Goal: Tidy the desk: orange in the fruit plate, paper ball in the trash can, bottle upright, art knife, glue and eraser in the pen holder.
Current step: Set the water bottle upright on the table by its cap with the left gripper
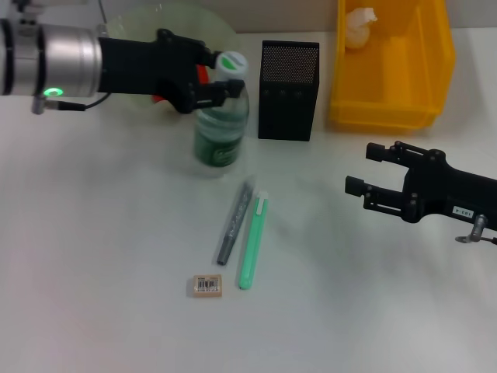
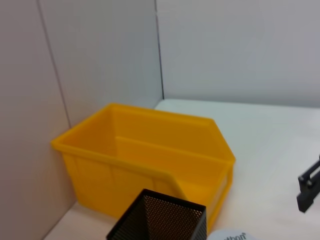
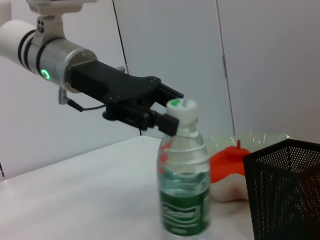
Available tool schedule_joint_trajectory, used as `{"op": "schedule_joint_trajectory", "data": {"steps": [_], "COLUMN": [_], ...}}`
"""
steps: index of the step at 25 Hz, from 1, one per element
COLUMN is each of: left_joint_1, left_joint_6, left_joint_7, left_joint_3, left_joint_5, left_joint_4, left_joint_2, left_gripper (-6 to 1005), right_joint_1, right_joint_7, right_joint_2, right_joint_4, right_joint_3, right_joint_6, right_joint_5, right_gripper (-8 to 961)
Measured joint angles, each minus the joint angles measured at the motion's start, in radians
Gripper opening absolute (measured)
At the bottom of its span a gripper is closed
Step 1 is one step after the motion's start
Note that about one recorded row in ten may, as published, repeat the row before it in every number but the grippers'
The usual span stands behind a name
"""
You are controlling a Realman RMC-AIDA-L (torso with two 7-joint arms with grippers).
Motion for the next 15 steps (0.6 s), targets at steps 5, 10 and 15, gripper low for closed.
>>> {"op": "schedule_joint_trajectory", "data": {"steps": [5,10,15], "left_joint_1": [0.022,0.048,0.081], "left_joint_6": [0.048,0.073,0.086], "left_joint_7": [0.012,0.016,0.017], "left_joint_3": [-0.085,-0.136,-0.139], "left_joint_5": [-0.006,-0.022,-0.069], "left_joint_4": [-0.01,-0.013,-0.013], "left_joint_2": [0.002,0.009,0.03], "left_gripper": [441,445,449], "right_joint_1": [0.008,0.013,0.023], "right_joint_7": [0.003,0.003,0.003], "right_joint_2": [0.002,0.003,0.003], "right_joint_4": [0.0,0.0,0.004], "right_joint_3": [-0.001,-0.002,-0.002], "right_joint_6": [0.0,0.0,0.0], "right_joint_5": [-0.003,-0.004,-0.005], "right_gripper": [738,738,738]}}
